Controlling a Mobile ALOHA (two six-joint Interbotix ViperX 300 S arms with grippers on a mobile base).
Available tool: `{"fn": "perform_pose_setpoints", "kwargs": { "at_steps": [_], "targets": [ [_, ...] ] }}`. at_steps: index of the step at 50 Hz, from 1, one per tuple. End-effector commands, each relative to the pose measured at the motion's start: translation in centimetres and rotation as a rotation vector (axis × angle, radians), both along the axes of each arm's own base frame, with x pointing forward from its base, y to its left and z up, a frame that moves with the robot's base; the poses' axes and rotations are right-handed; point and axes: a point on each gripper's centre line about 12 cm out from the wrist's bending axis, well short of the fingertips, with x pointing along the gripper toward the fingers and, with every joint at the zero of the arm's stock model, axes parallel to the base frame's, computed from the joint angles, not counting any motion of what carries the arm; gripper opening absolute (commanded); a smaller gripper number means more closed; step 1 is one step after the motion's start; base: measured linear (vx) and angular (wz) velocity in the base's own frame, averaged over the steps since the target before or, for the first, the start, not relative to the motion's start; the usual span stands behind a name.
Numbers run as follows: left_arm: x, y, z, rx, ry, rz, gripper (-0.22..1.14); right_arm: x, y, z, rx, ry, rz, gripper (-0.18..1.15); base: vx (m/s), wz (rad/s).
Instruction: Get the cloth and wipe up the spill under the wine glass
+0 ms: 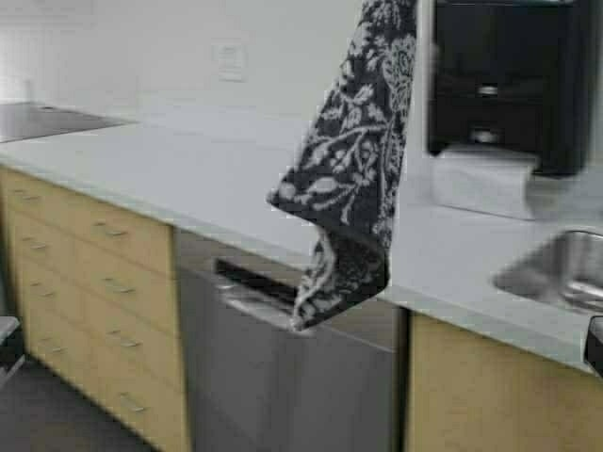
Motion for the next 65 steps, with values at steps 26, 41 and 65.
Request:
{"fn": "perform_pose_setpoints", "kwargs": {
  "at_steps": [26, 41, 65],
  "targets": [
    [0.6, 0.0, 0.3, 0.012, -0.008, 0.001, 0.02, 0.2, -0.2, 1.1, 0.021, -0.048, -0.008, 0.06, -0.09, 0.56],
    [1.3, 0.0, -0.2, 0.011, 0.011, 0.002, 0.02, 0.9, -1.2, -0.2, 0.006, -0.014, -0.043, 0.06, -0.06, 0.55],
    [2.1, 0.0, -0.2, 0.003, 0.025, 0.002, 0.02, 0.9, -1.3, -1.2, -0.004, 0.007, -0.047, 0.06, -0.06, 0.61]
  ]
}}
